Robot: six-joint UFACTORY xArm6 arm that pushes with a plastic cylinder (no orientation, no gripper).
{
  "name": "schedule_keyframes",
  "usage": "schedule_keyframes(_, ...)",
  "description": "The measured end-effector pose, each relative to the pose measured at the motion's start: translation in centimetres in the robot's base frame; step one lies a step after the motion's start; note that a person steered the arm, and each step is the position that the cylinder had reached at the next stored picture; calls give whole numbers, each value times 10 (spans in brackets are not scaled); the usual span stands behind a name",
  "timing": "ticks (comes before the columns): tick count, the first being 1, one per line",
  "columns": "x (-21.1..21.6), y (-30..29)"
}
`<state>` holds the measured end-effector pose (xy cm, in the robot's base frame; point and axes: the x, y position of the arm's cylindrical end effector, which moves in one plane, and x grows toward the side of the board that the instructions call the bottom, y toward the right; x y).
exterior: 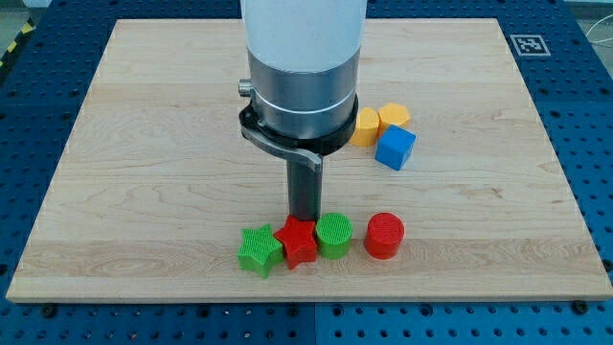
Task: Move your arm to the center right
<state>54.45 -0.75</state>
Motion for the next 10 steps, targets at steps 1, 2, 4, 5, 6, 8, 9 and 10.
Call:
schedule_keyframes(1, -26, 0)
schedule_keyframes(2, -59, -1)
schedule_keyframes(4, -69, -1)
schedule_keyframes(5, -78, -1)
schedule_keyframes(6, -100, -1)
schedule_keyframes(8, -129, -9)
schedule_keyframes(9, -149, -12)
schedule_keyframes(10, -164, -1)
